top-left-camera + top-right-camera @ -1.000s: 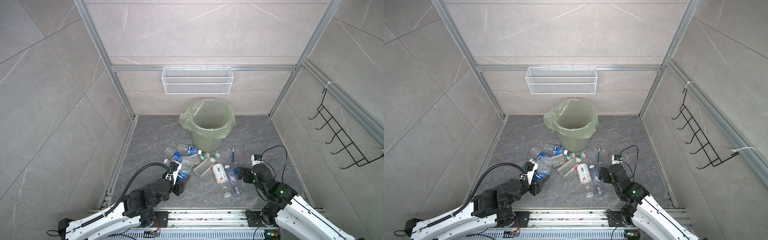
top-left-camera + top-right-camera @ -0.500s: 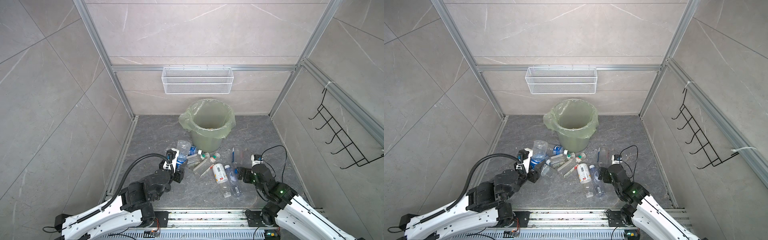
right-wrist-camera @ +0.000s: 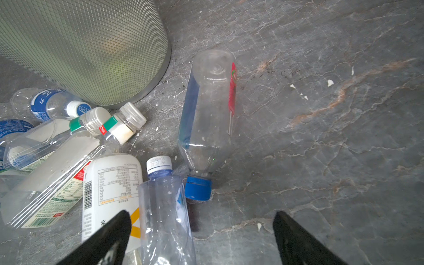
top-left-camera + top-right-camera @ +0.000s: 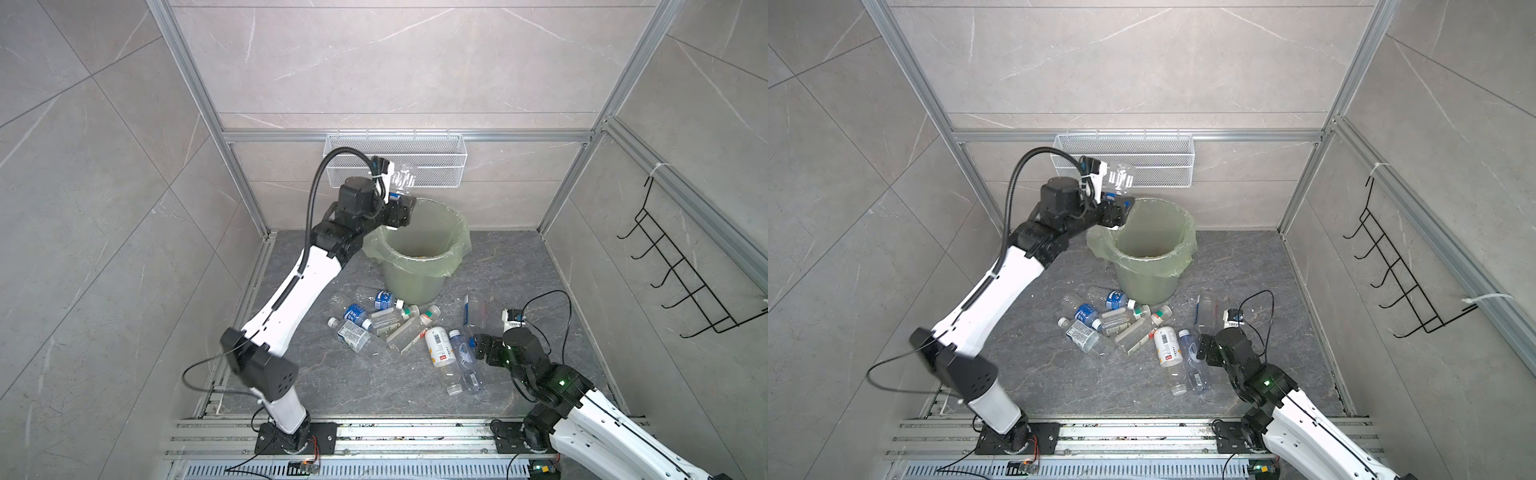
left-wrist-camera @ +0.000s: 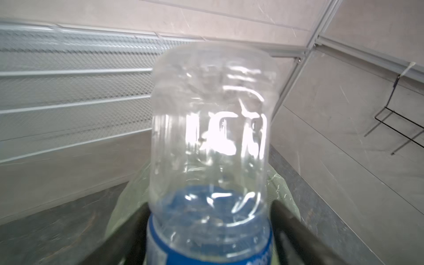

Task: Throw the plastic bottles in the bin
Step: 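Lift the blue-labelled bottle with the left gripper and carry it over the bin, then open the left gripper to drop the bottle into the bin, then lower the left gripper to the pile while the right gripper approaches the blue-capped bottle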

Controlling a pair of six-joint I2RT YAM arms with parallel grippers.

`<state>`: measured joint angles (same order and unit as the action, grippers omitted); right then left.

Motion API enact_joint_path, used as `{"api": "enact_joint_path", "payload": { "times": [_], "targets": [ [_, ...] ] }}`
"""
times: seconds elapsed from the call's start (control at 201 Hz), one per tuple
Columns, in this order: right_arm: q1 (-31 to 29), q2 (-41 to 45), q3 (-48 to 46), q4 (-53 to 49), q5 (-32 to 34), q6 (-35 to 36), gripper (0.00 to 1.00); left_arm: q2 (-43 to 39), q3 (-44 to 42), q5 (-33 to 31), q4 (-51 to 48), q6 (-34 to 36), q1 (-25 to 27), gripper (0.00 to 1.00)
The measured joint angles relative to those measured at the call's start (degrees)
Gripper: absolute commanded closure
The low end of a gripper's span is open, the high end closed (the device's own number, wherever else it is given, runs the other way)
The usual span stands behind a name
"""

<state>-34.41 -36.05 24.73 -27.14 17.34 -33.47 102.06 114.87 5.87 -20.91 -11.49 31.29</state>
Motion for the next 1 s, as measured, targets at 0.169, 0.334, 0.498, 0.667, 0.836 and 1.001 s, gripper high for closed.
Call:
{"api": "enact_joint_path", "payload": {
  "times": [0.169, 0.334, 0.498, 0.667, 0.836, 1.001],
  "targets": [
    [0.0, 0.2, 0.0, 0.0, 0.0, 0.0, 0.02, -0.5, -11.1, 3.4, -1.0, -0.5, -1.5, 0.0],
    [0.0, 0.3, 0.0, 0.0, -0.3, 0.0, 0.01, -13.4, -26.6, 3.3, 2.3, -0.7, -1.3, 0.0],
    [0.0, 0.3, 0.0, 0.0, -0.3, 0.0, 0.01, -27.3, -33.8, 3.3, 6.8, -1.2, -0.9, 0.0],
    [0.0, -0.3, 0.0, 0.0, -0.3, 0.0, 0.01, -34.9, -40.4, 2.6, 9.7, -1.2, -0.9, 0.0],
    [0.0, -0.8, 0.0, 0.0, -0.5, 0.0, 0.01, -37.0, -48.9, 1.0, 9.3, -1.2, -0.9, 0.0],
    [0.0, -1.6, 0.0, 0.3, -1.1, 0.1, 0.02, -41.3, -57.5, -0.2, 9.4, -2.7, -0.9, 0.01]
  ]
}}
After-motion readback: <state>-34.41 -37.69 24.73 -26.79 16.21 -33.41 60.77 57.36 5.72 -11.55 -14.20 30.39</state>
